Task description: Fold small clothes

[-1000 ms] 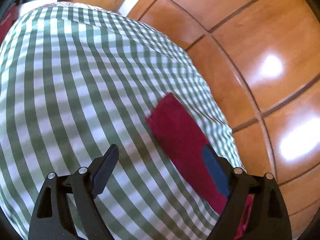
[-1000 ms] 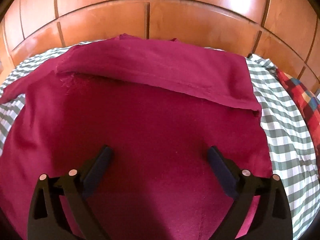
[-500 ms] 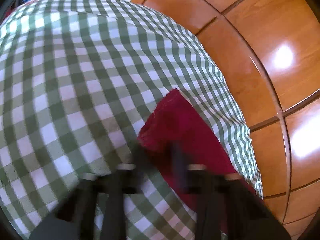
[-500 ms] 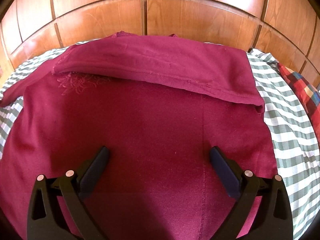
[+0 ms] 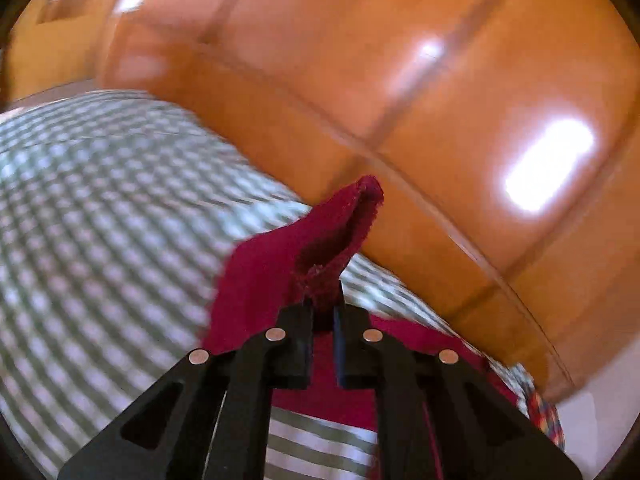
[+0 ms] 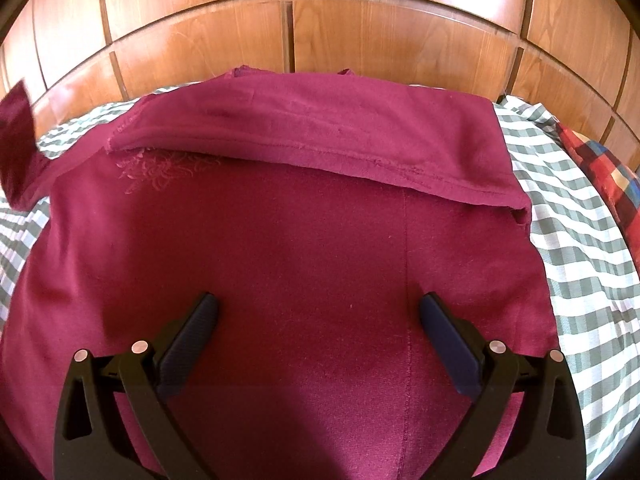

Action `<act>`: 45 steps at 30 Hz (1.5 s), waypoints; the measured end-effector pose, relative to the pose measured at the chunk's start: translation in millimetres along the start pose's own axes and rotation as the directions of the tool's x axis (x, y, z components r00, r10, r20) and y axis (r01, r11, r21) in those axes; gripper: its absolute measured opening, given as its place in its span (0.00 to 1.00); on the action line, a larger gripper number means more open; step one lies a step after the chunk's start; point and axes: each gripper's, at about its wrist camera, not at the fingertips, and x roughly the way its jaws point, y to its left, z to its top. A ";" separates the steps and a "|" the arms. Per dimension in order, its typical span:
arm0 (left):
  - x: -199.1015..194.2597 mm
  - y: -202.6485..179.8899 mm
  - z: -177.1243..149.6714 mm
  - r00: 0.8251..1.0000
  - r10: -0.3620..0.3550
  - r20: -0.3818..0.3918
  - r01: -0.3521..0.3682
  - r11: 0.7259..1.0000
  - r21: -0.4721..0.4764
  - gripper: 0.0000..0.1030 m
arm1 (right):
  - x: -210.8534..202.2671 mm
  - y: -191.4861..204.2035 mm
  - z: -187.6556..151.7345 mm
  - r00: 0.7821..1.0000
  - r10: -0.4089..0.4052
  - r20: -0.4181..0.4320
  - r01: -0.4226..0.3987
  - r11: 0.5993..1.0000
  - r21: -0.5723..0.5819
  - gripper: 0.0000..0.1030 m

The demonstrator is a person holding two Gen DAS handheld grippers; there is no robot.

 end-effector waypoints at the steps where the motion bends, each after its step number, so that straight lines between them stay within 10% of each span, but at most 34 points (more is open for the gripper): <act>1: 2.7 -16.3 -7.5 1.000 -0.027 -0.008 0.027 0.999 0.026 0.06 | -0.2 -0.1 -0.1 1.000 0.002 0.001 -0.002 1.000 0.001 0.96; 12: 83.5 -123.7 -112.9 0.958 -0.084 -0.274 0.138 0.973 0.184 0.08 | -2.3 -2.9 -0.4 1.000 0.023 0.010 -0.023 1.000 0.017 0.97; 18: 85.0 -125.6 -133.3 0.951 -0.056 -0.304 0.126 0.968 0.216 0.62 | -2.6 -6.0 -0.5 0.999 0.038 0.010 -0.039 0.999 0.027 0.97; 23: 55.3 -112.4 -149.0 0.966 -0.036 -0.255 0.102 0.963 0.248 0.49 | -9.1 -9.1 11.9 0.993 0.121 -0.001 -0.121 0.990 0.068 0.80; 26: 46.2 -98.4 -165.7 0.971 -0.003 -0.239 0.072 0.957 0.280 0.41 | -11.1 -3.1 35.1 0.948 0.318 -0.004 -0.314 0.938 0.148 0.59; 32: 60.2 -75.4 -179.6 0.965 0.012 -0.264 0.053 0.970 0.236 0.41 | 13.8 63.8 75.1 0.802 0.595 -0.051 -0.578 0.795 0.181 0.58; 37: 61.7 -65.7 -179.7 0.963 -0.030 -0.269 0.084 0.978 0.190 0.41 | 61.0 119.1 92.2 0.817 0.557 -0.151 -0.530 0.828 0.185 0.54; 41: 61.1 -60.0 -181.7 0.962 -0.049 -0.269 0.098 0.980 0.171 0.41 | 61.9 130.3 101.1 0.872 0.470 -0.133 -0.454 0.880 0.137 0.09; 45: 58.8 -53.6 -183.3 0.961 -0.068 -0.269 0.113 0.982 0.154 0.41 | 20.1 126.8 121.6 0.912 0.410 -0.013 -0.410 0.912 0.011 0.07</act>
